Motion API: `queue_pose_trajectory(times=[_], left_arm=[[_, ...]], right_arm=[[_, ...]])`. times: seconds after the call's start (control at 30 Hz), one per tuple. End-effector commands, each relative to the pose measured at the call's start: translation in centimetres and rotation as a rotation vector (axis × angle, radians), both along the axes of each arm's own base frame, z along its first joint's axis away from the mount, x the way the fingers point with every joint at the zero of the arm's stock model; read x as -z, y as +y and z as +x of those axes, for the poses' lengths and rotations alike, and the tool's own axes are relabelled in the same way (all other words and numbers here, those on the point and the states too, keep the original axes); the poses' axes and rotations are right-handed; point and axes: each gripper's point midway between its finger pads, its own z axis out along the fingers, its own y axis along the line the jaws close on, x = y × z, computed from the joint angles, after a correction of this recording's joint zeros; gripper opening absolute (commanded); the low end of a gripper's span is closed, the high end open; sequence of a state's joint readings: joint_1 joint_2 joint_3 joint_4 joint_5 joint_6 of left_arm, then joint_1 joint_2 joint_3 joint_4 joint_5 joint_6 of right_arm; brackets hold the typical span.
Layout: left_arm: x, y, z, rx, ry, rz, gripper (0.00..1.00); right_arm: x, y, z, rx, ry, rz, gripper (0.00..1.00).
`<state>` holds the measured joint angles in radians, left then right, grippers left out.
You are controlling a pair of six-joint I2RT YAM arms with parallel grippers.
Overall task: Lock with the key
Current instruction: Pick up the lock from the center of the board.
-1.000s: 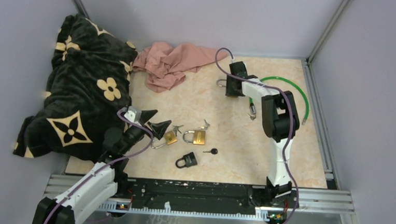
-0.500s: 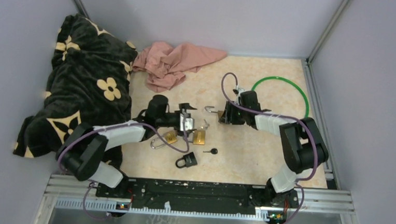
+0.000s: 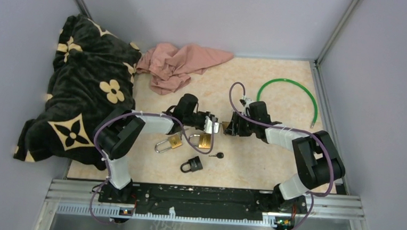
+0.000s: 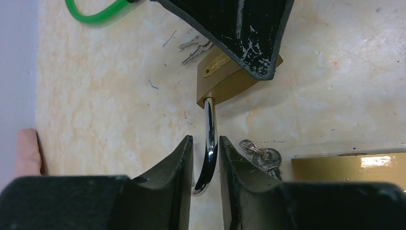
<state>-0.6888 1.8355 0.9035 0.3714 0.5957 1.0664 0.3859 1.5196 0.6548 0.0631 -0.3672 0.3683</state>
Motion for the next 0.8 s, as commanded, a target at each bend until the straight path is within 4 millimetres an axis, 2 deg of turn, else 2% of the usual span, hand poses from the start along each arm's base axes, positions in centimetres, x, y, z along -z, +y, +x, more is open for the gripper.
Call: queue_pose_trajectory(times=[0.0,0.13,0.2,0.23,0.27,0.3,0.37,0.4,0.47,0.5,0.53,0.63,0.7,0.77], left_arm=[[0.4,-0.4,0.4,0.023,-0.045,0.033,0.33],[0.4,-0.5,0.3,0.019,-0.05,0.034,0.36],[0.3,-0.6,0.3,0.021,-0.06,0.027,0.33],[0.0,-0.7,0.4,0.017,-0.064,0.02,0.26],[-0.2,-0.8,0.4,0.014,-0.067,0.011,0.1],[-0.5,-0.9,0.5,0.009,-0.074,0.001,0.01],[-1.2,-1.1,0.7,0.0,-0.09,-0.022,0.0],[-1.6,-1.2,0.7,-0.003,-0.101,-0.032,0.0],[-3.4,-1.2,1.0,-0.042,-0.105,-0.082,0.0],[-4.8,-1.3,1.3,-0.069,-0.108,-0.118,0.0],[-6.3,-1.2,1.8,-0.114,-0.105,-0.155,0.0],[-11.3,-0.8,1.8,-0.2,-0.056,-0.28,0.0],[-13.5,-0.3,0.4,-0.221,0.041,-0.334,0.0],[-14.4,0.3,-1.8,-0.223,0.181,-0.353,0.0]], right_arm=[[-4.5,2.1,1.5,-0.057,-0.142,0.107,0.0],[-5.4,2.4,1.6,-0.068,-0.16,0.123,0.0],[-5.9,2.5,1.6,-0.072,-0.173,0.127,0.0],[-6.1,2.5,1.6,-0.075,-0.178,0.129,0.0],[-6.2,2.5,1.6,-0.079,-0.181,0.129,0.0],[-6.4,2.5,1.5,-0.084,-0.184,0.128,0.0],[-6.9,2.4,1.4,-0.092,-0.2,0.125,0.0],[-7.2,2.4,1.3,-0.097,-0.209,0.122,0.07],[-7.9,2.1,1.1,-0.119,-0.243,0.109,0.58],[-8.3,1.9,1.0,-0.125,-0.26,0.101,0.9],[-8.8,1.6,1.0,-0.125,-0.282,0.098,0.97],[-11.5,0.9,0.8,-0.125,-0.395,0.153,0.98],[-13.9,0.6,0.4,-0.137,-0.497,0.206,0.99],[-16.3,0.8,-0.5,-0.188,-0.618,0.256,0.98]])
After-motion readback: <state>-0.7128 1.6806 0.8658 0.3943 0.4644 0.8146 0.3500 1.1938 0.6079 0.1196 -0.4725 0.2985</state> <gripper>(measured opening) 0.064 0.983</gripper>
